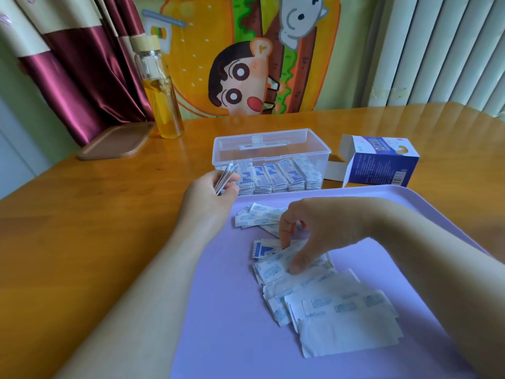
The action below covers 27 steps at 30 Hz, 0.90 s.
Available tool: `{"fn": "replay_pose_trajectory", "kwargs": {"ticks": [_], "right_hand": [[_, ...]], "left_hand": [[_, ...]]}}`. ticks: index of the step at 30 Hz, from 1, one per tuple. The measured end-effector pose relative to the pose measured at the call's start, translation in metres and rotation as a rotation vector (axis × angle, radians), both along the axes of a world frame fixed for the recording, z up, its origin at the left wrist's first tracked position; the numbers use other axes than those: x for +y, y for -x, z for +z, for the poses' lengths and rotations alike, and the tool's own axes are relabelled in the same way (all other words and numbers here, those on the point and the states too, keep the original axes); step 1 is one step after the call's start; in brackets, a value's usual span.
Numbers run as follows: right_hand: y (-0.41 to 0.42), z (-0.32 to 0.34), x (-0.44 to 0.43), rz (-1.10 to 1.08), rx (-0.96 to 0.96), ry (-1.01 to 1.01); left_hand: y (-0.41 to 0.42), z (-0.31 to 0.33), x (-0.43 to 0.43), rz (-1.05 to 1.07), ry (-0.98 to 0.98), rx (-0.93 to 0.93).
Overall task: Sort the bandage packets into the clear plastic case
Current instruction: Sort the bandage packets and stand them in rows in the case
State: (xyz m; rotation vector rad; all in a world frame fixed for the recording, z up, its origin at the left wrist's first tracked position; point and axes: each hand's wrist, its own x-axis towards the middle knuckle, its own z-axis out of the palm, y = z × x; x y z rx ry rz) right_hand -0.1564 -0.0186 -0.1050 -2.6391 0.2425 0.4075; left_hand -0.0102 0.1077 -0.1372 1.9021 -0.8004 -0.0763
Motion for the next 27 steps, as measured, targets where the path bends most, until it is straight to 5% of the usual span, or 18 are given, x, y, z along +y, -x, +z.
{"fn": "replay_pose_trajectory", "kwargs": {"ticks": [21, 27], "right_hand": [[0.002, 0.003, 0.000, 0.009, 0.033, 0.006], [0.007, 0.007, -0.016, -0.053, -0.049, -0.213]], "left_hand": [[0.002, 0.000, 0.001, -0.019, -0.015, 0.013], [0.002, 0.001, 0.001, -0.030, -0.022, 0.041]]}}
